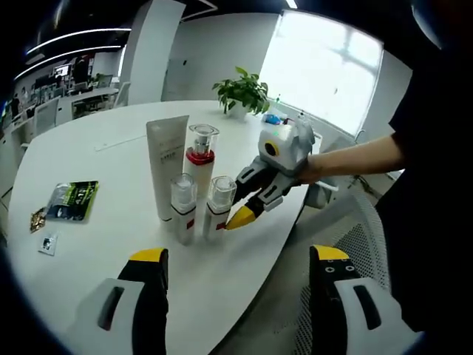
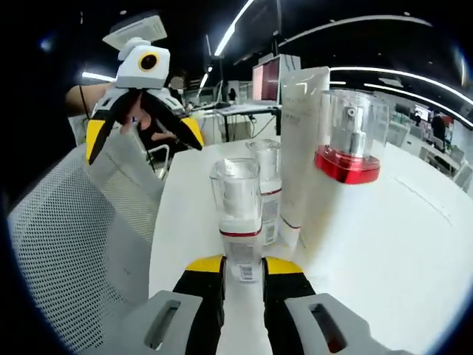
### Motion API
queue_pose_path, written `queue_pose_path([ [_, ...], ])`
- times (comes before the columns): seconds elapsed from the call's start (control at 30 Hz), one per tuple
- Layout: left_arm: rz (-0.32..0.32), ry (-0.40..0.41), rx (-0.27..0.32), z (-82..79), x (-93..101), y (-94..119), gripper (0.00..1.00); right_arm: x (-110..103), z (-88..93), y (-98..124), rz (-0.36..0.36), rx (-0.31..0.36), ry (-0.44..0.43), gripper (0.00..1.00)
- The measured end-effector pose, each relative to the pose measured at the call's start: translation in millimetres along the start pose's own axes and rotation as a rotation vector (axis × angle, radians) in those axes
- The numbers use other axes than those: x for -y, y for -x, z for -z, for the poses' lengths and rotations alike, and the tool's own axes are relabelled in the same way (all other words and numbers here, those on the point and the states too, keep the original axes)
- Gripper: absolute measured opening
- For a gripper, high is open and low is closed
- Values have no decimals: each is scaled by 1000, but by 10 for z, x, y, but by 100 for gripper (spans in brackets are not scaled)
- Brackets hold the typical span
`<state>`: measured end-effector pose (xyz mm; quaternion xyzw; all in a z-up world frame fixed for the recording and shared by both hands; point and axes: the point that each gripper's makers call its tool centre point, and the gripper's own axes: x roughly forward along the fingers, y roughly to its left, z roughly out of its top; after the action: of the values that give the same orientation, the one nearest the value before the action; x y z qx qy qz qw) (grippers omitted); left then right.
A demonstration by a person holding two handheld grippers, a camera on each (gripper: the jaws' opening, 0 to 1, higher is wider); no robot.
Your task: Arrange the skincare products in the storage area until every visible bottle or jar stands upright without overlapping.
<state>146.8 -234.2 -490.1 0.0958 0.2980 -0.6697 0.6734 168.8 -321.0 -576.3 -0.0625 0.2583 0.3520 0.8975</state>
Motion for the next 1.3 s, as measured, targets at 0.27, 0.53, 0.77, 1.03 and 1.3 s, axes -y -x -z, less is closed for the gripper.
queue_pose_path([
  [0.27,7,2,-7,10,5,-14,71,49,22,-67,34,2,-25,13],
  [0.53,11,2,-16,34,-9,-24,70,161,9,-87,42,-13,3,12],
  [0.77,10,8,-20,50,-13,-29,70,196,-22,-123,28,-34,45,12],
  [1.03,13,18,-35,102,-12,-33,70,206,-64,-141,13,-45,69,12],
  [1.3,12,20,-43,132,-29,-47,70,211,-71,-127,13,-42,53,12],
])
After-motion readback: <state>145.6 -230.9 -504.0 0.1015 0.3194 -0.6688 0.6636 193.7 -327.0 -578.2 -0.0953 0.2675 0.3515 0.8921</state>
